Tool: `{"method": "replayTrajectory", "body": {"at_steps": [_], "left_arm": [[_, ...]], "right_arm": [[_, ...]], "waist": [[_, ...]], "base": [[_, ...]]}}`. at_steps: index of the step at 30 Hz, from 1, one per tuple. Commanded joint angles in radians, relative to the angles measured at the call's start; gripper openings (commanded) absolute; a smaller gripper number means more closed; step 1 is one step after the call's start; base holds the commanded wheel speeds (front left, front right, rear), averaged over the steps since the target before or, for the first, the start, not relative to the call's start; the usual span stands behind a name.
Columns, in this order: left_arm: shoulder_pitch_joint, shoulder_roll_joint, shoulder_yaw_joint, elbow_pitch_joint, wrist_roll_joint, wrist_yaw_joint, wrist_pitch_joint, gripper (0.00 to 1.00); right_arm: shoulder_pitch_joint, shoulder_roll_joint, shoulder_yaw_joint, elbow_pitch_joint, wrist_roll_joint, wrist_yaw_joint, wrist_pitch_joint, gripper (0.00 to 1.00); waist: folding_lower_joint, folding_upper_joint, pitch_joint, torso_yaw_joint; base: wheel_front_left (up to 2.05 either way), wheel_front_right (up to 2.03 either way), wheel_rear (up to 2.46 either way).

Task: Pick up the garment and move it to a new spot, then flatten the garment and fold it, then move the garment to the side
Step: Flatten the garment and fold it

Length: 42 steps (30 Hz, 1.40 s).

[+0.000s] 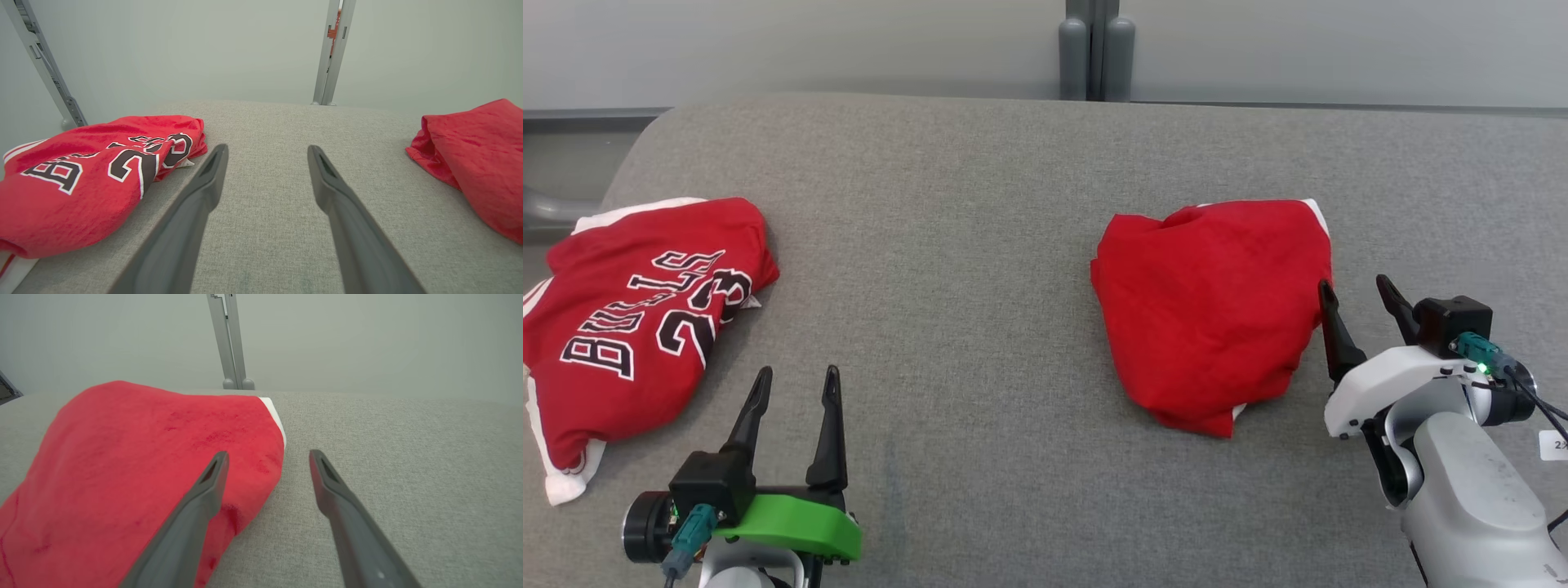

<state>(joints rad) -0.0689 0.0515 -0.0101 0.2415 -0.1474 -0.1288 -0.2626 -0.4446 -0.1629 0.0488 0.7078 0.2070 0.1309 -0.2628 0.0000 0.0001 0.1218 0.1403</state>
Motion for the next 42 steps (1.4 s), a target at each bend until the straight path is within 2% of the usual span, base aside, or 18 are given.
{"method": "replayTrajectory", "body": {"at_steps": [1,15,17,18,27,42], "left_arm": [[-0.023,0.0,-0.005,0.003,-0.011,-0.002,-0.003,1.0],[-0.06,-0.001,-0.031,0.018,-0.028,0.0,-0.003,1.0],[-0.06,0.0,-0.032,0.019,-0.032,0.004,-0.003,1.0],[-0.058,0.0,-0.033,0.019,-0.033,0.005,-0.003,1.0],[-0.042,0.0,-0.032,0.022,-0.038,0.014,-0.003,1.0],[0.012,0.0,-0.019,0.018,-0.031,0.018,-0.003,1.0]], "right_arm": [[-0.02,-0.001,0.004,0.022,0.012,0.0,-0.003,1.0],[-0.082,0.035,0.021,0.259,0.084,0.0,-0.001,1.0],[-0.083,0.041,0.031,0.284,0.1,0.0,-0.001,0.24],[-0.086,0.04,0.035,0.29,0.107,0.0,-0.001,0.0],[-0.082,-0.026,0.015,0.239,0.139,-0.001,-0.002,0.0],[-0.075,-0.205,-0.107,0.062,0.064,-0.001,-0.002,0.0]], "waist": [[0.0,-0.0001,0.026,0.025],[0.0,-0.0001,0.064,0.074],[0.0,-0.0001,0.064,0.075],[0.0,-0.0001,0.063,0.074],[0.0,-0.0001,0.035,0.045],[0.0,-0.0001,-0.047,-0.007]], "base": [[0.0,0.0,0.0],[0.0,0.0,0.0],[0.0,0.0,0.0],[0.0,0.0,0.0],[0.0,0.0,0.0],[0.0,0.0,0.0]]}}
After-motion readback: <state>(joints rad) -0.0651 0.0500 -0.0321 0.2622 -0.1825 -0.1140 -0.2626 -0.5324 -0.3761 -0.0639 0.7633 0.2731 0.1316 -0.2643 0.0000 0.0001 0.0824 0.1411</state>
